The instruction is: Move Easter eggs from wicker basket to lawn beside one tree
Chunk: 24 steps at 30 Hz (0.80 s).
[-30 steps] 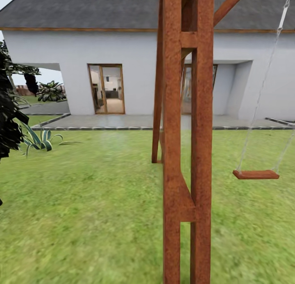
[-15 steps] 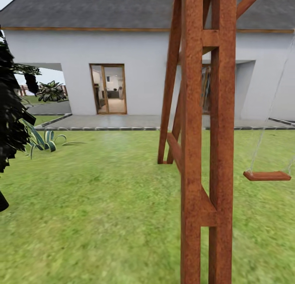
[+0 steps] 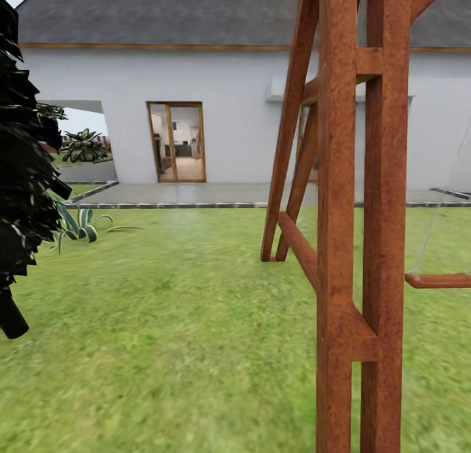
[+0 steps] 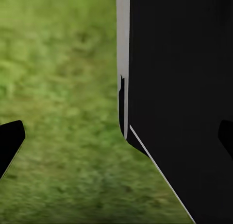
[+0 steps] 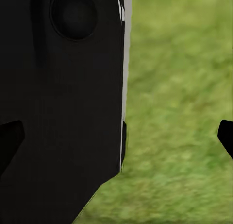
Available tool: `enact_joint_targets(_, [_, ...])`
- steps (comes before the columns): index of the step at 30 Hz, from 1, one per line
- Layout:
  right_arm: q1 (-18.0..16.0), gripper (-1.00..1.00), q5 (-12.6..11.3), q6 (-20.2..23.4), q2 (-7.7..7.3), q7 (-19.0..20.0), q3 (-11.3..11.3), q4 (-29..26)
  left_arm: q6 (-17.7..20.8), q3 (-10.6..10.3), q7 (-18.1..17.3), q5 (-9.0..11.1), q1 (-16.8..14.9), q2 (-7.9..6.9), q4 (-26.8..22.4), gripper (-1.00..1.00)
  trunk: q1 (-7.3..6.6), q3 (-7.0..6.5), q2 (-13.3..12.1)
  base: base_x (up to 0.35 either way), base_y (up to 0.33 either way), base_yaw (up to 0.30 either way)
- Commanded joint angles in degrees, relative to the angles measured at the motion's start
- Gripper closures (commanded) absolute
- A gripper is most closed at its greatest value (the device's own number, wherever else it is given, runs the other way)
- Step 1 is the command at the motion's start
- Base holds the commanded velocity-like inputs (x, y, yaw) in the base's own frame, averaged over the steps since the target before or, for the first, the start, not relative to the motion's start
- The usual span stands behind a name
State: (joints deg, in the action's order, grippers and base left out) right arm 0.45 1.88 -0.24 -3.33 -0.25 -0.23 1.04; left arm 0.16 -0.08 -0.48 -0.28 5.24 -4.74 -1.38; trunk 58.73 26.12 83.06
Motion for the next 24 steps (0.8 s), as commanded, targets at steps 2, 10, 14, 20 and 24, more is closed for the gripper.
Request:
enact_joint_targets(2, [-0.01, -1.0, 0.19, -0.03, -0.01, -0.05, -0.04, 0.01, 0.02, -0.01, -0.05, -0.02, 0.04, 0.0, -0.11, -1.0, 0.0, 0.03, 0.02, 0.0, 0.321, 0.0])
enact_joint_targets(10, [-0.01, -1.0, 0.08, -0.03, -0.01, -0.07, -0.04, 0.01, 0.02, -0.01, -0.05, 0.0, 0.04, 0.0, -0.11, -1.0, 0.0, 0.03, 0.02, 0.0, 0.321, 0.0])
enact_joint_targets(14, [-0.01, -1.0, 0.11, -0.03, -0.01, -0.09, -0.04, 0.01, 0.02, -0.01, -0.05, 0.01, 0.04, 0.0, -0.11, -1.0, 0.0, 0.03, 0.02, 0.0, 0.321, 0.0])
enact_joint_targets(20, [-0.01, -1.0, 0.06, -0.03, -0.01, -0.1, -0.04, 0.01, 0.02, -0.01, -0.05, 0.01, 0.04, 0.0, -0.11, -1.0, 0.0, 0.03, 0.02, 0.0, 0.321, 0.0])
enact_joint_targets(24, [-0.01, -1.0, 0.06, -0.03, -0.01, -0.1, -0.04, 0.01, 0.02, -0.01, -0.05, 0.01, 0.04, 0.0, -0.11, -1.0, 0.0, 0.03, 0.02, 0.0, 0.321, 0.003])
